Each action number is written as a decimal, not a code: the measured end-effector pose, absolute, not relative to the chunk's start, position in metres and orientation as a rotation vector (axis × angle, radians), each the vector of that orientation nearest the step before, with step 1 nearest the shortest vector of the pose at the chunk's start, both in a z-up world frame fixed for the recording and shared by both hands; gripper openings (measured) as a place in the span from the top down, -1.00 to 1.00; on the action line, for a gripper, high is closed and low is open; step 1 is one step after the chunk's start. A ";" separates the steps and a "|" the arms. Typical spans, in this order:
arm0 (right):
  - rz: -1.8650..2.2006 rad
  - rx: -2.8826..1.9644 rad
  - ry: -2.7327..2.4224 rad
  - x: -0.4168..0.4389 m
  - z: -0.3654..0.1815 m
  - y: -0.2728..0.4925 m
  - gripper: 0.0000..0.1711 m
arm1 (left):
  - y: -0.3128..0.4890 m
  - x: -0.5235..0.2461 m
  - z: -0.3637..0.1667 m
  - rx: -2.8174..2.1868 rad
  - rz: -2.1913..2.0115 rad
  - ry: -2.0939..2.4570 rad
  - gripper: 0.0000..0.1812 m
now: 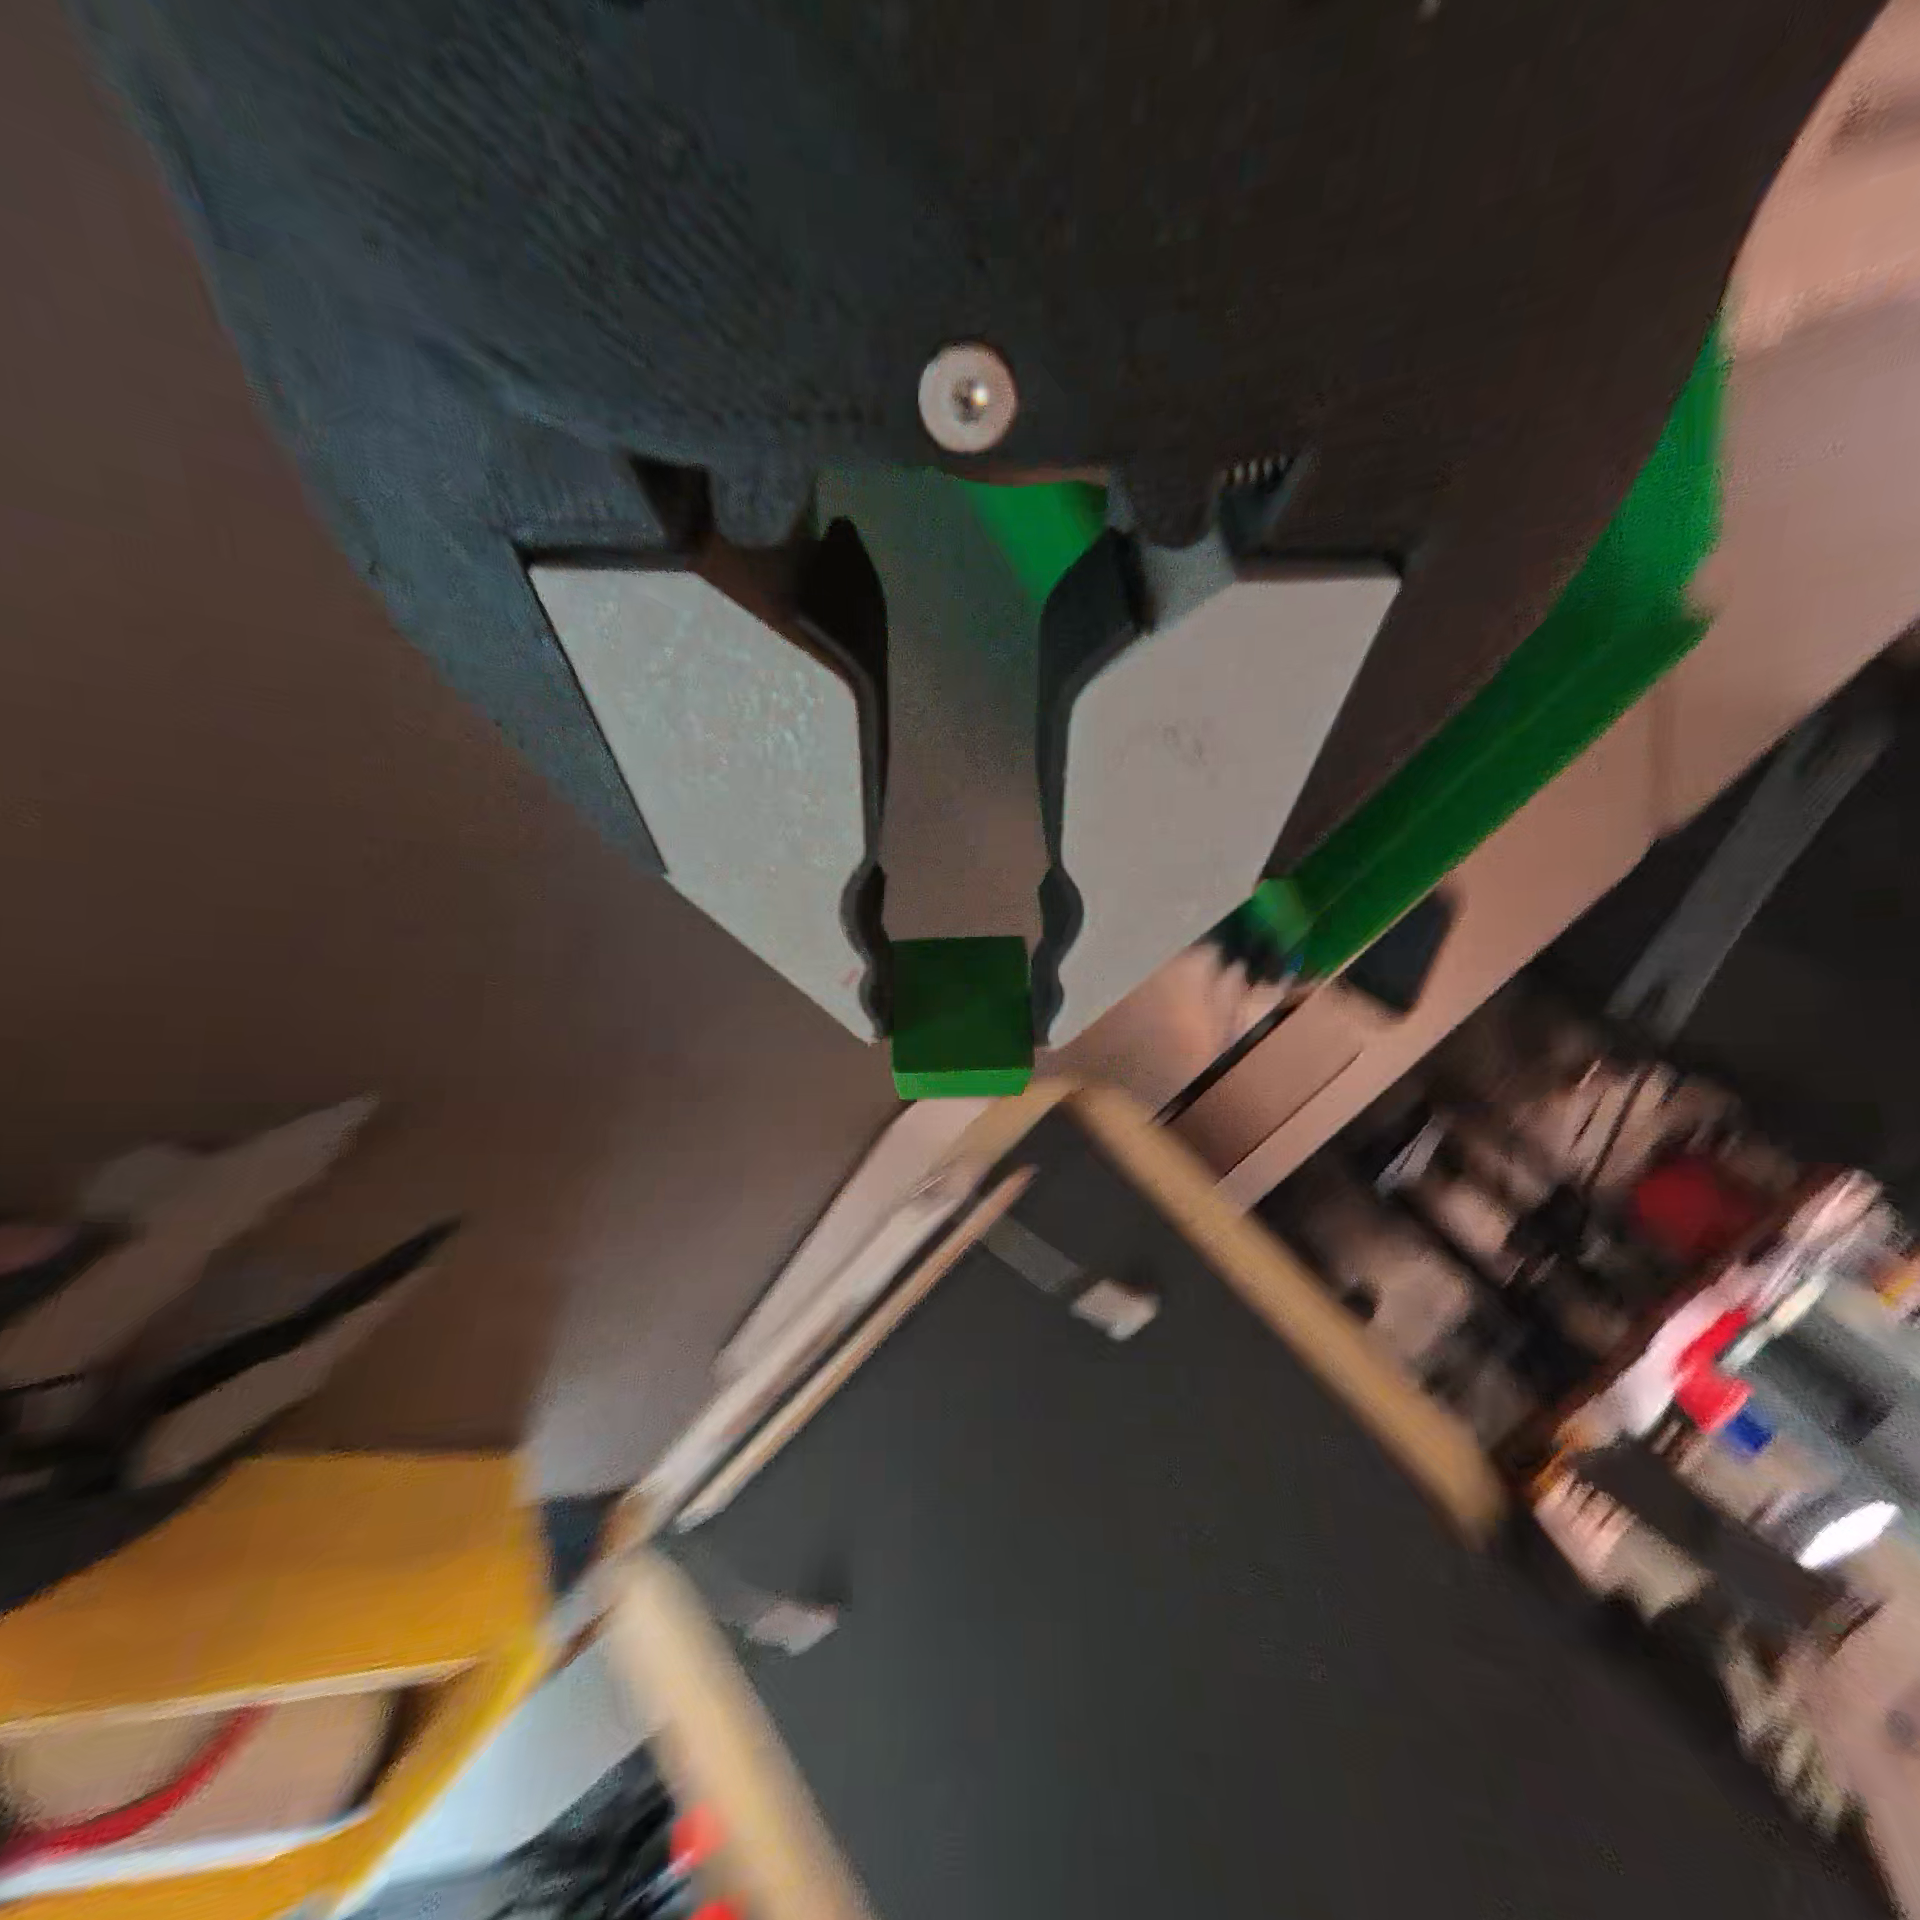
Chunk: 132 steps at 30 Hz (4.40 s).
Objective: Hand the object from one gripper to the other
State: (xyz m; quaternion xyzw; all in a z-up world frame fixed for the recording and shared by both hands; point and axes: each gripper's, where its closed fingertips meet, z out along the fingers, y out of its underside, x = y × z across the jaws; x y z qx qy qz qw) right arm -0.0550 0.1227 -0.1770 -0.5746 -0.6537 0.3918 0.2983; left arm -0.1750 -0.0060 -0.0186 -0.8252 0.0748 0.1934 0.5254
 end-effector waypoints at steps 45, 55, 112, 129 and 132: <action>1.303 -1.239 -1.625 -0.064 -0.136 0.142 0.72 | 0.106 -0.055 -0.115 -1.559 0.219 0.597 0.74; 1.476 -1.224 -1.715 -0.043 -0.126 0.120 0.77 | 0.100 -0.034 -0.113 -1.494 0.150 0.688 0.74; 1.539 -1.121 -1.704 -0.024 -0.095 0.099 0.62 | 0.075 -0.025 -0.071 -1.340 -0.082 0.624 0.73; 2.223 -1.231 -1.643 -0.011 -0.073 0.077 0.72 | 0.087 -0.007 -0.089 -1.430 0.005 0.640 0.66; 1.988 -1.168 -1.653 -0.014 -0.073 0.084 0.72 | 0.092 -0.020 -0.090 -1.492 -0.093 0.531 0.59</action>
